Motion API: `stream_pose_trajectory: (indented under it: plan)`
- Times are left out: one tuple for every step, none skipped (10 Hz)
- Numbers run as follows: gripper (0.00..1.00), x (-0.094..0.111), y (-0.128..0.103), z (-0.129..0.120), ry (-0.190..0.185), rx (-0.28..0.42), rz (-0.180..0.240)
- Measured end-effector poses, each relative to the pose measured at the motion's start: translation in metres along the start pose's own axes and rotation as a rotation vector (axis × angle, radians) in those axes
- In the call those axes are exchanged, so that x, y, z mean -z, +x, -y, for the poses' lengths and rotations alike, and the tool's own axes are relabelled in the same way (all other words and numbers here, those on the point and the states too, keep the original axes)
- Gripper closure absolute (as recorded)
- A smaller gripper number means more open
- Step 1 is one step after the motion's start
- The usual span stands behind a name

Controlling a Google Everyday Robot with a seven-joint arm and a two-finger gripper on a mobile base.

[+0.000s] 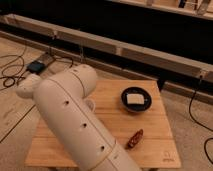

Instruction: Stand the bottle upright

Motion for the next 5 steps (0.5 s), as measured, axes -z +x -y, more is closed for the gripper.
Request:
stream_pose_trajectory:
  plan:
    - [0.20, -0.0020, 0.0026, -0.0015, -0.015, 0.036, -0.012]
    - [0.20, -0.0031, 0.0033, -0.0014, -0.022, 0.057, -0.024]
    - [0.20, -0.0040, 0.0028, 0.0004, -0.028, 0.077, -0.038]
    - [0.20, -0.0041, 0.0015, 0.0024, -0.034, 0.091, -0.050]
    - [0.21, -0.0041, -0.0005, 0.0039, -0.041, 0.105, -0.061]
